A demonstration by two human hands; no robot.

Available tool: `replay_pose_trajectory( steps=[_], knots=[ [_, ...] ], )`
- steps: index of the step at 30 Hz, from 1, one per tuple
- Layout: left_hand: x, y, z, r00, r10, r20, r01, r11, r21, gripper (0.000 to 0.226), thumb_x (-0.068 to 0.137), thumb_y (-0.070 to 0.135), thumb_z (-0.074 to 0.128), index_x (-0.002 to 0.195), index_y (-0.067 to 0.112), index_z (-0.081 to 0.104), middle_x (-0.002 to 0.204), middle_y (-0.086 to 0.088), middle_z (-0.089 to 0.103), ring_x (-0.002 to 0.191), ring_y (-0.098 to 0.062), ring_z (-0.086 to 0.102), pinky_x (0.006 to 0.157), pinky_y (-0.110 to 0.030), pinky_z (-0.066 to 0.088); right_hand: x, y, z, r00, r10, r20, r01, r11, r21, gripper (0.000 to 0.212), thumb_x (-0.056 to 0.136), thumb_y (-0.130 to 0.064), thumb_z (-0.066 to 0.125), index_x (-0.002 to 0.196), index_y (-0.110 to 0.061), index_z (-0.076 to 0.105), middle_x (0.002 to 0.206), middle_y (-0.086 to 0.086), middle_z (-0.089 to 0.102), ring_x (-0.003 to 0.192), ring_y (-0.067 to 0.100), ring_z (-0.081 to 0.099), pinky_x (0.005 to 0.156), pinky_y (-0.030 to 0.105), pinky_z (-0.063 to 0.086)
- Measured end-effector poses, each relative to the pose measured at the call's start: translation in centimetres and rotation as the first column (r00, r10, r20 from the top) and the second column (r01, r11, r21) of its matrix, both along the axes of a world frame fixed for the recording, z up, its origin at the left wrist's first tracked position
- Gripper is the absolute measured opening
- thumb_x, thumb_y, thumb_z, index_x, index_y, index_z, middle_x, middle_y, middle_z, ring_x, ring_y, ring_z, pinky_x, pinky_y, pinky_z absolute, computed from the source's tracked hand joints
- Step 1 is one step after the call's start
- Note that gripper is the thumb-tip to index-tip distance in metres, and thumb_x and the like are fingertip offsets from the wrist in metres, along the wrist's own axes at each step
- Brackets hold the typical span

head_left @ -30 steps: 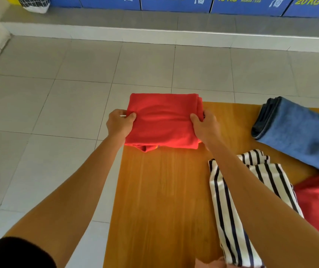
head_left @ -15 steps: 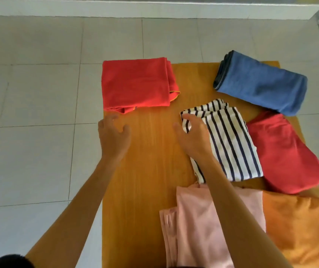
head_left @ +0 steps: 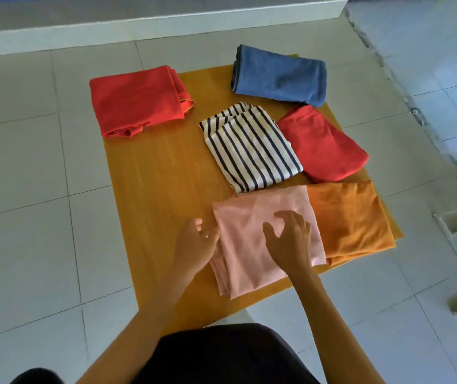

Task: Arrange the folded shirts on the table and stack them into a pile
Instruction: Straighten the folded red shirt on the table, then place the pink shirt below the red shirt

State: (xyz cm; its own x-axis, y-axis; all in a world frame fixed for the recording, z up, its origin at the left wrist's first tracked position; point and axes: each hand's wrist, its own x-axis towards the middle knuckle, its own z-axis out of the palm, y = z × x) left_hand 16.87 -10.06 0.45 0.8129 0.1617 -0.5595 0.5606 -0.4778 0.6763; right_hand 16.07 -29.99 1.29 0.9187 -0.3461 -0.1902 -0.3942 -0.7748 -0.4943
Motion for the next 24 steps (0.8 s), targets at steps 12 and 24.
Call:
replay_pose_trajectory(
  steps=[12,24],
  knots=[
    [-5.4,-0.5,-2.6,0.991,-0.100,0.083,0.064,0.929,0.364,0.063,0.077,0.058,0.063,0.117,0.011,0.053,0.114,-0.011,0.061,0.102,-0.029,0.059,0.089,-0.042,0.050,-5.9,0.6,-1.7,0.960,0.027,-0.277,-0.097,0.966,-0.240,0.086,0.078,-0.077,0.057,0.146,-0.029,0.038,0.154,0.002,0.036,0.135,0.031,0.033,0.107,0.048,0.034],
    [-9.7,3.7,-2.3,0.982,0.178,0.068,-0.186,0.973,0.136,0.086,0.067,0.088,0.042,0.126,0.027,0.052,0.120,0.006,0.063,0.109,-0.024,0.062,0.093,-0.046,0.053,-7.1,1.3,-1.8,0.920,-0.356,-0.162,0.388,0.884,0.260,0.059,0.092,-0.047,0.060,0.140,-0.018,0.041,0.140,0.010,0.051,0.120,0.033,0.053,0.096,0.052,0.051]
  ],
)
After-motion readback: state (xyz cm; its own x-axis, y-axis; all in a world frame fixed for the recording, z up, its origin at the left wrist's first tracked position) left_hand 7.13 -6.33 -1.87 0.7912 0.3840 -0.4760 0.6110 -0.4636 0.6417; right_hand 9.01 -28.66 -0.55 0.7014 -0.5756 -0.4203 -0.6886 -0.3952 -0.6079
